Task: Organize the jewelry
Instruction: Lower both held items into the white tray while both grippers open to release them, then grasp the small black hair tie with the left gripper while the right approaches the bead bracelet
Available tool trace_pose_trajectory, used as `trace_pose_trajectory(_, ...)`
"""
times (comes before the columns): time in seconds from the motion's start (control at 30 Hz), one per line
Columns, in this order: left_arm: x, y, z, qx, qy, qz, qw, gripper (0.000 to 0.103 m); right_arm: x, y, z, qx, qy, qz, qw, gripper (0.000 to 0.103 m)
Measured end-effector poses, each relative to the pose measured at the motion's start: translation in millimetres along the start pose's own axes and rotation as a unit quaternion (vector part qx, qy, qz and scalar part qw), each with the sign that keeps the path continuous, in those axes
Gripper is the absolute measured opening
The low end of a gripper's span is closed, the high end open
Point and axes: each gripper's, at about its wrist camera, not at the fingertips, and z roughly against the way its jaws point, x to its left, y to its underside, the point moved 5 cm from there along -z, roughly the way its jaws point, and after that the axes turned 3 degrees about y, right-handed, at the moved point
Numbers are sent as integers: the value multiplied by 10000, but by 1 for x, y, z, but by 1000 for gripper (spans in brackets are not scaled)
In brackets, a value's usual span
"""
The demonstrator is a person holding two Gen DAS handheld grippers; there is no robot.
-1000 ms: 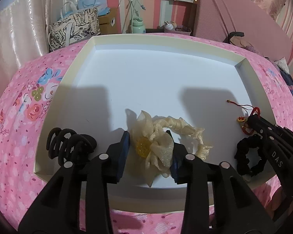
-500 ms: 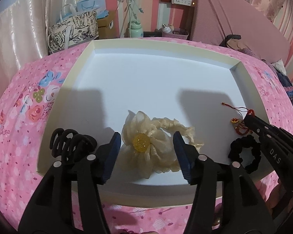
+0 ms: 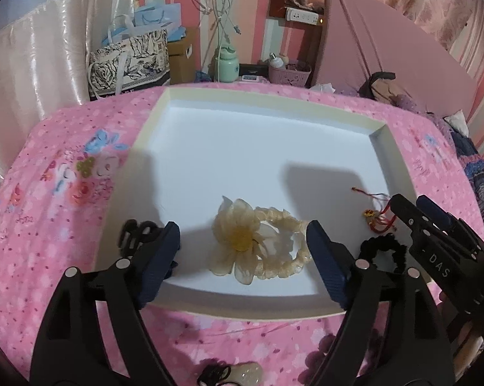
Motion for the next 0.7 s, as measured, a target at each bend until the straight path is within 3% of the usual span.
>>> trace_pose_trajectory(0.17, 11, -7, 28, -185, -67, 101, 9998, 92, 0, -6, 18, -134, -41, -88, 9999, 60)
trace_pose_trajectory(0.23, 13, -5, 43, -296, -91, 127, 9994, 94, -2, -5, 30, -198, 29, -86, 9998, 69)
trace_pose_trajectory(0.3, 13, -1, 52, -337, -117, 101, 9993, 96, -4, 0, 39, -247, 87, -63, 9996, 70)
trace_pose_trajectory(0.7, 33, 64, 72, -122, -286, 8, 9995, 97, -11, 47, 77, -94, 144, -146, 9997, 79)
